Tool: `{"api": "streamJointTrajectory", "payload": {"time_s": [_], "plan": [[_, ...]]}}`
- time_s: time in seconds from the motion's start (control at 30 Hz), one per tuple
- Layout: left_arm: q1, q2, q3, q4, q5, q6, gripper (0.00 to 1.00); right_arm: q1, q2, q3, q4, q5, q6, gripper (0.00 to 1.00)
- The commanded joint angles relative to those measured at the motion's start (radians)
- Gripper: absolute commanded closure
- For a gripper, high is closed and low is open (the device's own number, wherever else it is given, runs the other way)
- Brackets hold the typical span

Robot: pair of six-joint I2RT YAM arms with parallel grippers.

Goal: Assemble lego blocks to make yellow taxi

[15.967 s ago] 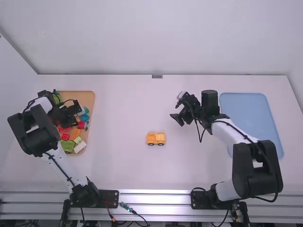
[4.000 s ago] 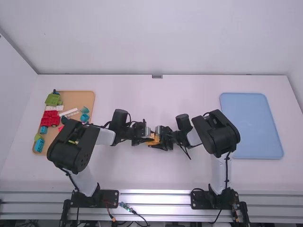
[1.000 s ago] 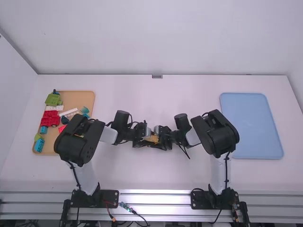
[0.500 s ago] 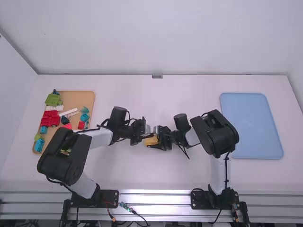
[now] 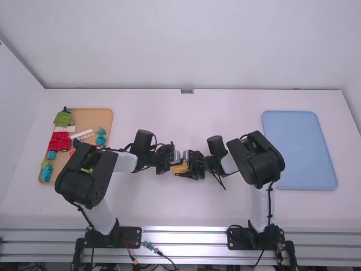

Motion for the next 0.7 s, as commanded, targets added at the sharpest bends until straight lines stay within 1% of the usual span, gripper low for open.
{"api": "streamJointTrajectory", "payload": {"time_s": [0.0,0.17,0.43,0.57,0.67], "plan": [[-0.006,0.03,0.002,-0.002,0.014,-0.02,0.98,-0.005,0.012,0.015,0.0,-0.01,0.005,0.55],[-0.008,0.072,0.002,-0.024,-0.016,-0.021,0.98,-0.003,0.012,0.015,0.001,-0.01,0.005,0.55],[-0.004,0.205,0.001,-0.04,-0.041,0.027,0.98,-0.006,0.012,0.016,0.005,-0.01,0.004,0.55],[-0.007,0.257,-0.005,-0.025,-0.043,0.075,0.98,-0.025,0.012,0.016,0.005,-0.011,0.002,0.56],[-0.01,0.284,-0.007,0.018,-0.094,0.024,0.98,-0.039,0.012,0.016,0.005,-0.011,0.005,0.55]]}}
